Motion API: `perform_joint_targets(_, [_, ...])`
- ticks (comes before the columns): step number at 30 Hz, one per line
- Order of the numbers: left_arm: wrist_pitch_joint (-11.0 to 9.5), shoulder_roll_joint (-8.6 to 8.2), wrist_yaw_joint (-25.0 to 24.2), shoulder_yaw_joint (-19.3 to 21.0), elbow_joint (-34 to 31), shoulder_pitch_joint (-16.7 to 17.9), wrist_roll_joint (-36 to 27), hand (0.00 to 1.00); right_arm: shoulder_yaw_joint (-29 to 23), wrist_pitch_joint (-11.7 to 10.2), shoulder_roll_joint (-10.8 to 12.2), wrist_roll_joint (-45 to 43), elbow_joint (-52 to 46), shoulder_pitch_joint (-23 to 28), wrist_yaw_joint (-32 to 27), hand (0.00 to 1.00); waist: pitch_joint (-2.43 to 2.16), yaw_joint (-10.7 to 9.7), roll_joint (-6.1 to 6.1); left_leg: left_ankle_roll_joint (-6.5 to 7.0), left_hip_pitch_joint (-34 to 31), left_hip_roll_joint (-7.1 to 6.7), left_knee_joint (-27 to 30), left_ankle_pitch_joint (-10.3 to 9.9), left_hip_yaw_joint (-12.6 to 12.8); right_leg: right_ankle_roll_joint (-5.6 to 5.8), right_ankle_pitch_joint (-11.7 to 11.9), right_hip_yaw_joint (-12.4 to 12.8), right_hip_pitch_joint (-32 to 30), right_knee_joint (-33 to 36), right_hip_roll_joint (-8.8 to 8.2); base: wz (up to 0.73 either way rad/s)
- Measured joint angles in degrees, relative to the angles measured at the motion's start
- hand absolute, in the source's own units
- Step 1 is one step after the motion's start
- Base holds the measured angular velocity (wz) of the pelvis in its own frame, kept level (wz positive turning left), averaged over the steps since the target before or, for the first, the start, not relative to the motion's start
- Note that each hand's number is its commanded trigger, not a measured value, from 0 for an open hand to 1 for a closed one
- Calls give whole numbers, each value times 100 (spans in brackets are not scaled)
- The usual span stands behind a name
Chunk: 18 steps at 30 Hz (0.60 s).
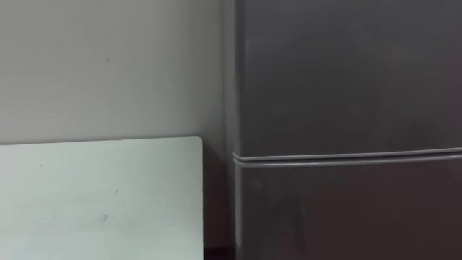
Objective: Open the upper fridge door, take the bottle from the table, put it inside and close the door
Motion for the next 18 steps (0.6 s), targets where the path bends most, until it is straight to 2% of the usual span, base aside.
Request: perform_joint_targets(18, [-52, -1, 32, -83, 115, -20, 1, 0, 5, -2, -2, 15, 4, -17, 232, 0, 27, 17, -43, 2, -2, -3, 1, -1, -9, 0, -1, 0, 2, 6, -2, 0])
